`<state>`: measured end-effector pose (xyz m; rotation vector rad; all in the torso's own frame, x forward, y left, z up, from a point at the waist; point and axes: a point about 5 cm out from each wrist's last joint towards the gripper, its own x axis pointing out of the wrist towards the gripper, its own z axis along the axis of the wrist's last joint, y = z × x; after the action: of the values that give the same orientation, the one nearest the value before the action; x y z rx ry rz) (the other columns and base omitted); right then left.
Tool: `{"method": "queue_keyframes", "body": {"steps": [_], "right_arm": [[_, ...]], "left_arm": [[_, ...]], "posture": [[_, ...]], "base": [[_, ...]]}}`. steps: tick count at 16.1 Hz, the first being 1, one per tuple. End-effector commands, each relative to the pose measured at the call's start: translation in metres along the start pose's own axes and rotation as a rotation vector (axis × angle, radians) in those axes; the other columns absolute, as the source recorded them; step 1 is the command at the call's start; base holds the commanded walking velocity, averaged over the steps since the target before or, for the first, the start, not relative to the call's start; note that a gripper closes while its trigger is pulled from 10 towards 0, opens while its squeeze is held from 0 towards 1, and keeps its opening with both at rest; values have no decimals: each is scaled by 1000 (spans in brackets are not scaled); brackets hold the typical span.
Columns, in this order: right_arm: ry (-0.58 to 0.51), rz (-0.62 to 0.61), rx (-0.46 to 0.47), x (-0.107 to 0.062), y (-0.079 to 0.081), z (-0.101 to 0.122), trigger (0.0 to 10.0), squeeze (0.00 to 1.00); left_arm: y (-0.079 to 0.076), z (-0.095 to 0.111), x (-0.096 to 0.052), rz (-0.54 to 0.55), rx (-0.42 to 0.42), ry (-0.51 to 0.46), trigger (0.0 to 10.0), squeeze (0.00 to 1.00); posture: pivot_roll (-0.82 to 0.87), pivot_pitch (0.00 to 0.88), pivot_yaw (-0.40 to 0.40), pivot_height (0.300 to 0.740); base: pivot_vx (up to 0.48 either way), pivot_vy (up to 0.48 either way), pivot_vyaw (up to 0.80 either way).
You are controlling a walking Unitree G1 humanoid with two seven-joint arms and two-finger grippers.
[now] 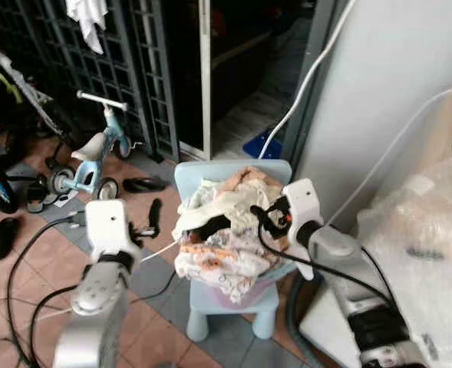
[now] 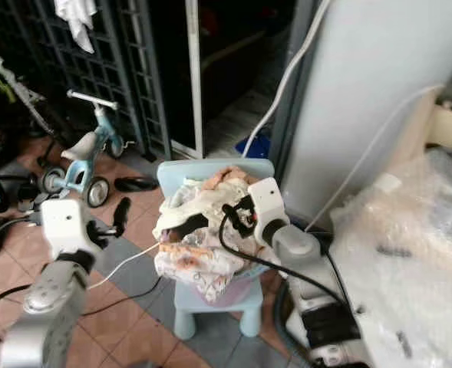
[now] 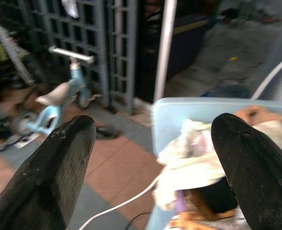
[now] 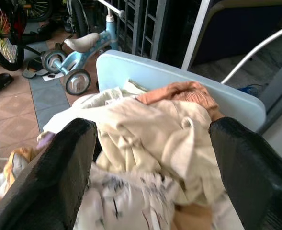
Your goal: Clothes washing
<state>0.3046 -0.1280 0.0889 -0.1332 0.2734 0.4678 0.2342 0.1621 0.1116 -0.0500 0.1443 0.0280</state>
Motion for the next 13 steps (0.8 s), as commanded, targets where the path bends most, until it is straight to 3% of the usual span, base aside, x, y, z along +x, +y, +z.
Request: {"method": "queue_keyframes", "body": {"steps": [1,10,11,13], "right_arm": [[6,4,-4,3,3,1,10000,0],[70,-93,15,-2,-11,-11,10000,0],[80,-92,15,-1,-11,-13,10000,0],[94,-91,16,2,-12,-13,10000,0]], "left_arm": [[1,4,0,7,16,-5,10000,0],[-3,4,2,-15,18,-1,10000,0],[-4,5,2,-5,1,-7,10000,0],[-3,5,1,2,42,-15,10000,0]], "posture": [[54,9,22,740],[36,9,30,740],[36,9,30,740],[47,10,23,740]], "base": [[405,0,0],[421,0,0],[247,0,0],[0,0,0]]}}
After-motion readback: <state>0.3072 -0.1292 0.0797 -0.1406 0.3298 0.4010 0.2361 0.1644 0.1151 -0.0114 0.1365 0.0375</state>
